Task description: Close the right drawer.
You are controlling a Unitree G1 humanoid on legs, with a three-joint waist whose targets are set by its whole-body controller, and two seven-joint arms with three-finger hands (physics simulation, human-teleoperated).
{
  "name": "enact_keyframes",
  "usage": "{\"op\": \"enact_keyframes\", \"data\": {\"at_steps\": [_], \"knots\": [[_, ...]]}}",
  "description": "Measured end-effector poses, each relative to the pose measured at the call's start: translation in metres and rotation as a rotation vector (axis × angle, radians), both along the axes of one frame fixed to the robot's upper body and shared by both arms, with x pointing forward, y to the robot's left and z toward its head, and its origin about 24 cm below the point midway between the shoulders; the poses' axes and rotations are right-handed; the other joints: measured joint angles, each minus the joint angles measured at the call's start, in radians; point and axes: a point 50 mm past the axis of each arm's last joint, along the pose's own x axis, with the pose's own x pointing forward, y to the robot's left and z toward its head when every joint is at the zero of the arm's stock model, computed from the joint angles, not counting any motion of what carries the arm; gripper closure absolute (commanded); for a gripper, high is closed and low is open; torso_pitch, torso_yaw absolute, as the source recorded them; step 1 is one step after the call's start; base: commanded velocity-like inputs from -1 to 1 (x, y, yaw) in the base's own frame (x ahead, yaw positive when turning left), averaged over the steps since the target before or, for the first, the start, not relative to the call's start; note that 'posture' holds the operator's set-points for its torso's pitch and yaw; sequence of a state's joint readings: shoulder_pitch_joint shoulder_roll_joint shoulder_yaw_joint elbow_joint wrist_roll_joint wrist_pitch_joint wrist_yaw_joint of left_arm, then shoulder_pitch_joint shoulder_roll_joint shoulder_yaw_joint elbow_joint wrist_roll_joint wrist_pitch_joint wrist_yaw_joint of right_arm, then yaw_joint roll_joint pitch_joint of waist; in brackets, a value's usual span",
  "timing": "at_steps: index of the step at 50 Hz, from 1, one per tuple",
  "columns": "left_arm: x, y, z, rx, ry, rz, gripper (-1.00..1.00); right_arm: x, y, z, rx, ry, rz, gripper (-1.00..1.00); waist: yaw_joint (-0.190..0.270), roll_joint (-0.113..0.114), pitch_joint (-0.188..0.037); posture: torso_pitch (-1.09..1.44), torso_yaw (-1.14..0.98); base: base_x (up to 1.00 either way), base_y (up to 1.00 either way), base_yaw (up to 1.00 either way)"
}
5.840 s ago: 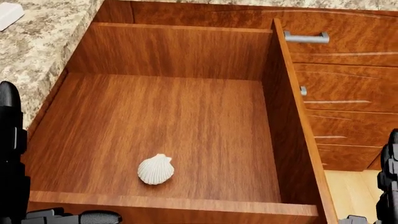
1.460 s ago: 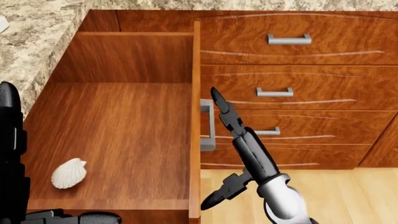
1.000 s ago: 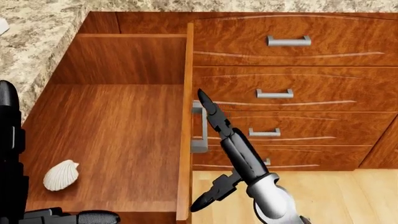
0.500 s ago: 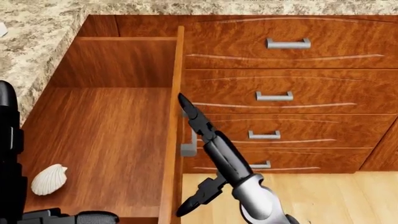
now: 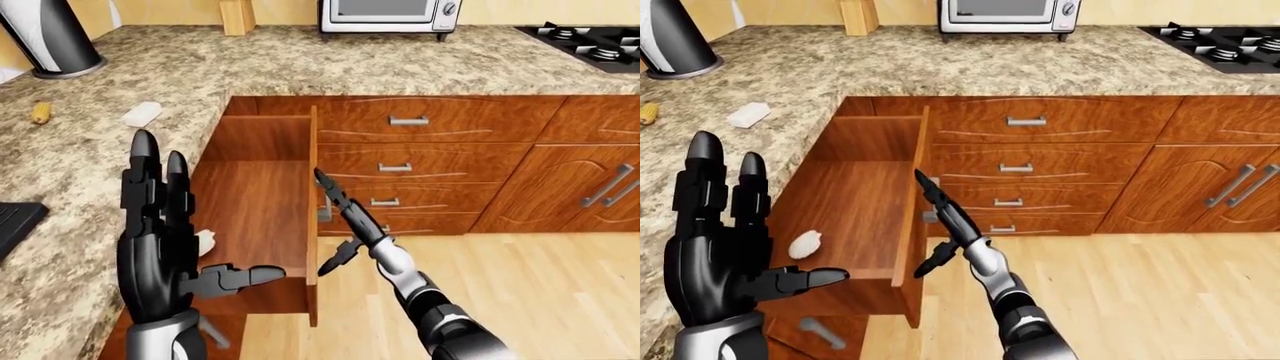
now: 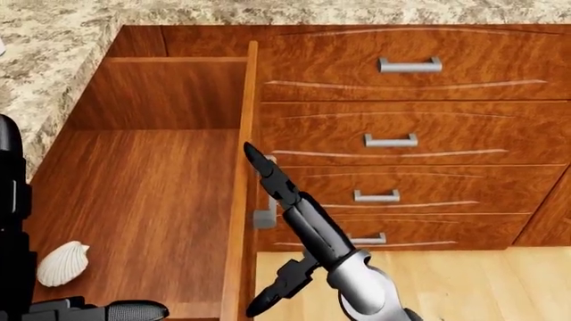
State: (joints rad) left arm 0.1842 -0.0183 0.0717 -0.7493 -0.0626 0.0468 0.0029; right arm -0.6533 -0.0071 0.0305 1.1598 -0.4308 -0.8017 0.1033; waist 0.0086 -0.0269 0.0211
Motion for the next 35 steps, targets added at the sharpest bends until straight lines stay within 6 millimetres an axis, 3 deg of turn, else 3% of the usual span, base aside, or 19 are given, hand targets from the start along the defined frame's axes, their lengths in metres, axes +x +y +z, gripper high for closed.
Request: {"op": "enact_keyframes", "data": {"at_steps": [35], "knots": [[-0.001,0.0,0.001,-0.001,-0.005,0.001,-1.0,0.003,0.015,0.003,0.018,0.073,0.099,-1.0,-0.014,0.009,-0.005,0.0,0.0,0.0,0.0,0.0]]}}
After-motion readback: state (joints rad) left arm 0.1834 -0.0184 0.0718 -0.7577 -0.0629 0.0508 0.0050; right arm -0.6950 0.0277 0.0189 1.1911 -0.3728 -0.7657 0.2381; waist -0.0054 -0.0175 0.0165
